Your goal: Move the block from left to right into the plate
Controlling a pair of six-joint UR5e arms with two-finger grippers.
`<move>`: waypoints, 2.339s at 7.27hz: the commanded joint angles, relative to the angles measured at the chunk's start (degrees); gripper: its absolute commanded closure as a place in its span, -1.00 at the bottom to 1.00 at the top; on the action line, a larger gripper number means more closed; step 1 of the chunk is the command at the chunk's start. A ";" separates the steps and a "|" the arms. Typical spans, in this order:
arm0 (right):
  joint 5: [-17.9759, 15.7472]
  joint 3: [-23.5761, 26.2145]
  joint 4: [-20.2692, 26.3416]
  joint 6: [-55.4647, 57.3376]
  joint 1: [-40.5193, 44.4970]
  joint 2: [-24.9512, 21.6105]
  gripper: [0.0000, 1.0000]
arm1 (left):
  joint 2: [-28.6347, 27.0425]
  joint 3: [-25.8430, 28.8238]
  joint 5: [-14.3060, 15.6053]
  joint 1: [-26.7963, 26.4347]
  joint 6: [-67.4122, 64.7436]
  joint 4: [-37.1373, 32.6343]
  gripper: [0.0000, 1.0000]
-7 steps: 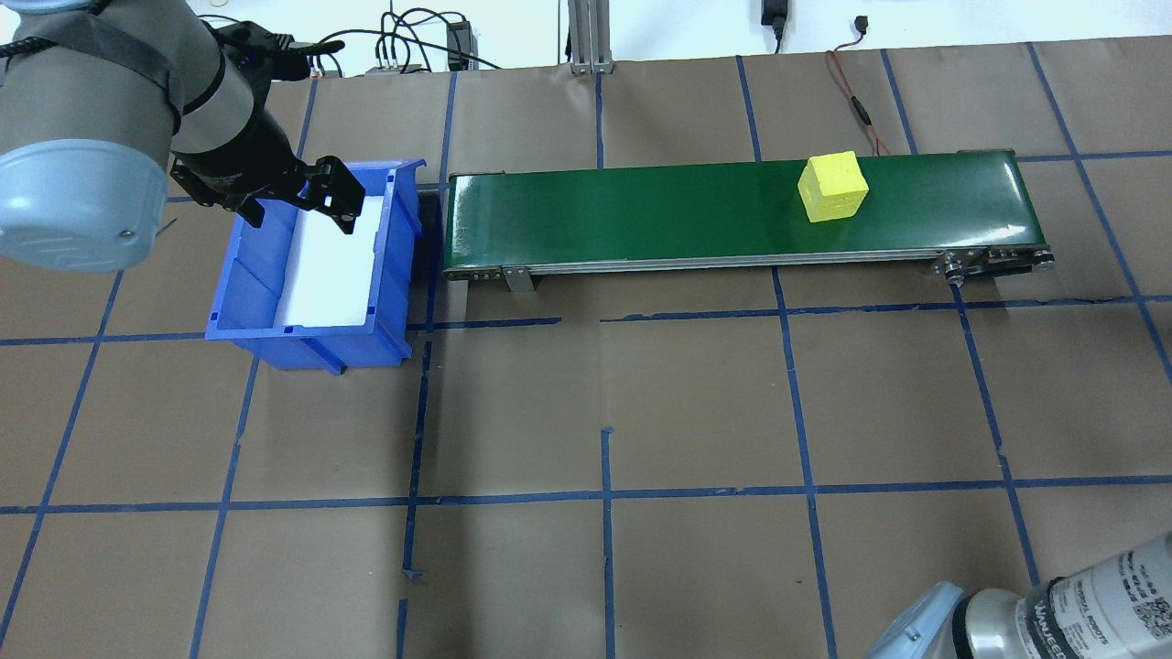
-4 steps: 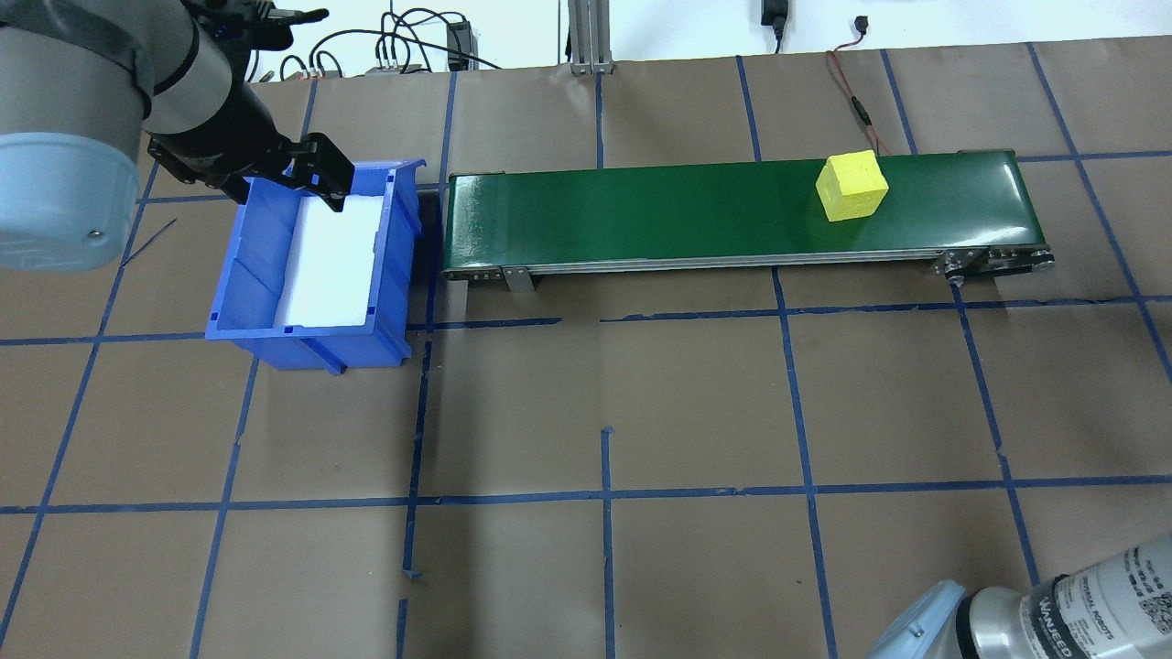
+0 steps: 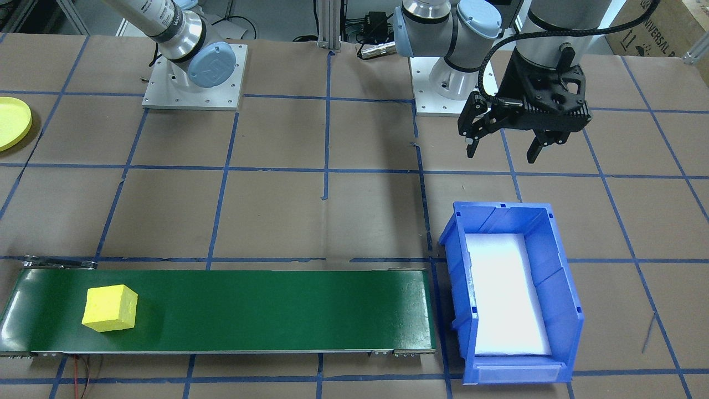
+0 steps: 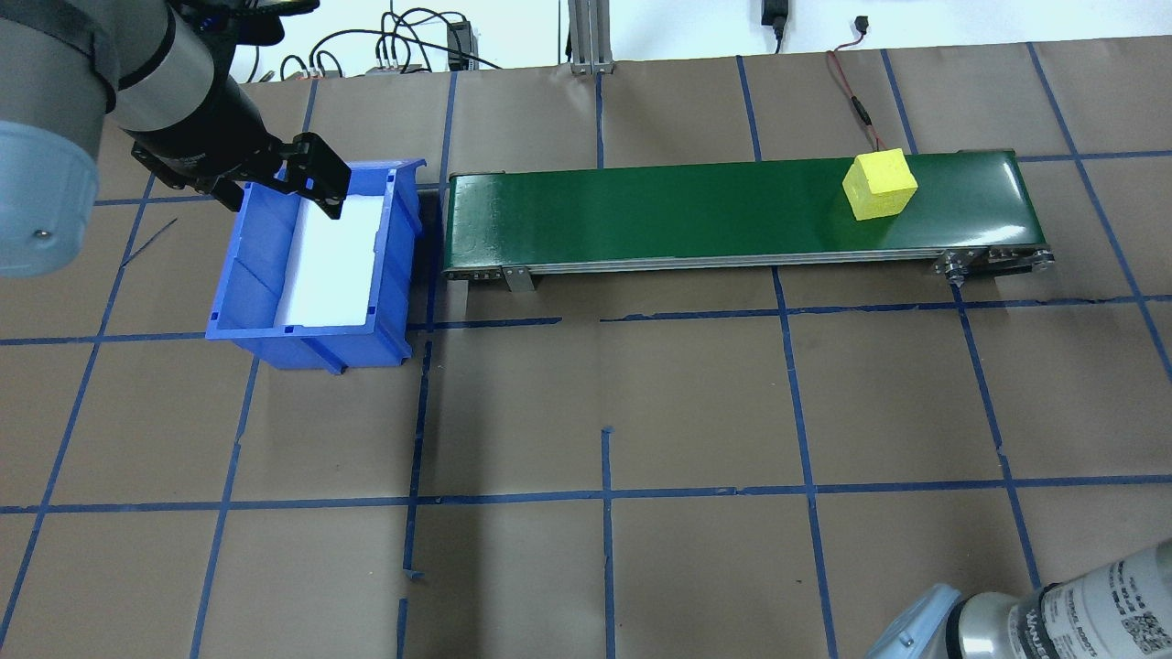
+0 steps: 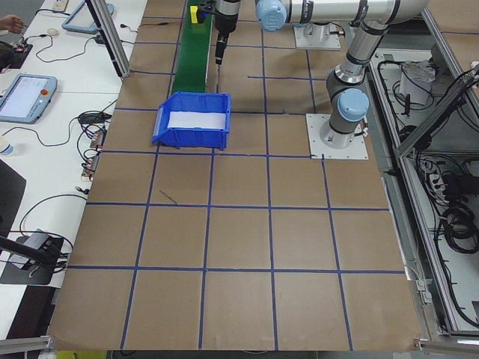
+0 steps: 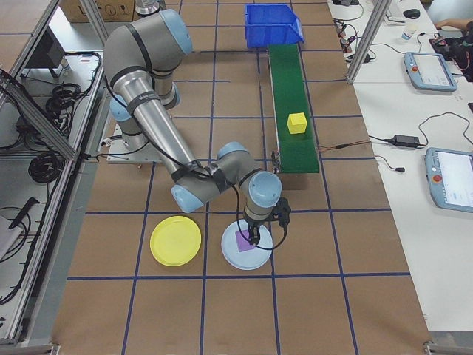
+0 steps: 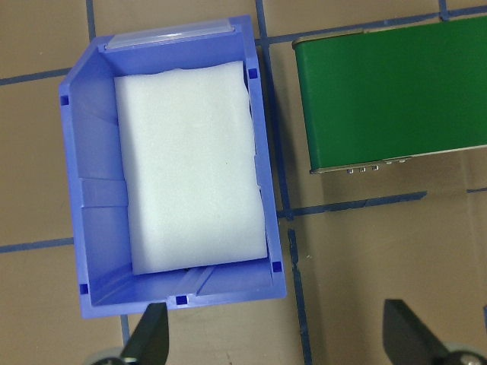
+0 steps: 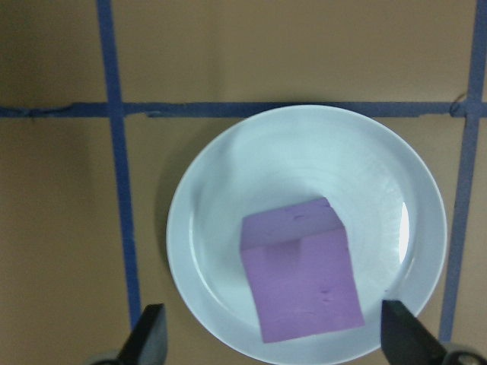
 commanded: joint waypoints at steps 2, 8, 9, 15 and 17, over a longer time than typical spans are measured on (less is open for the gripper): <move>9.11 -2.03 1.98 11.23 12.38 -0.99 -0.99 | 0.01 3.81 0.17 0.10 -0.92 -10.74 -1.00; 14.31 -2.57 -0.75 21.78 25.51 1.56 -0.99 | -0.08 3.54 0.09 0.19 -0.92 -10.65 -1.00; 17.44 -2.57 -1.36 22.85 26.13 2.43 -0.99 | 0.01 3.54 0.00 0.19 -0.92 -10.65 -1.00; 11.27 1.64 -7.25 22.86 26.23 4.90 -0.95 | -0.08 3.28 -0.44 0.10 -0.92 -10.65 -1.00; 9.65 2.18 -8.21 24.95 26.23 4.55 -0.52 | -0.08 3.28 -0.44 0.10 -0.92 -10.56 -1.00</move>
